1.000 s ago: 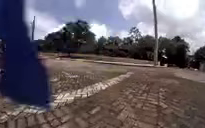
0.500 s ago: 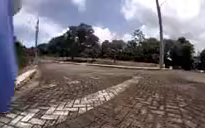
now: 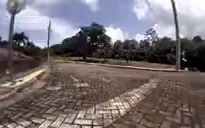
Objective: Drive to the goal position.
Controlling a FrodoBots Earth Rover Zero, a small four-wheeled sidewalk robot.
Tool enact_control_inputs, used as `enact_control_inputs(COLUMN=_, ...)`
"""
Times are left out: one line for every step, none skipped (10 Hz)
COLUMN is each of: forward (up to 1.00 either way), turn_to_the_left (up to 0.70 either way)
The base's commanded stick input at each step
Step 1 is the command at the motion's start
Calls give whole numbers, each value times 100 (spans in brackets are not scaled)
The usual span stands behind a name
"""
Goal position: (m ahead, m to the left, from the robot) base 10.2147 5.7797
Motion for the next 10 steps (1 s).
enact_control_inputs(forward=85, turn_to_the_left=11)
enact_control_inputs(forward=85, turn_to_the_left=19)
enact_control_inputs(forward=85, turn_to_the_left=27)
enact_control_inputs(forward=85, turn_to_the_left=27)
enact_control_inputs(forward=85, turn_to_the_left=7)
enact_control_inputs(forward=85, turn_to_the_left=0)
enact_control_inputs(forward=85, turn_to_the_left=0)
enact_control_inputs(forward=85, turn_to_the_left=0)
enact_control_inputs(forward=85, turn_to_the_left=0)
enact_control_inputs(forward=85, turn_to_the_left=0)
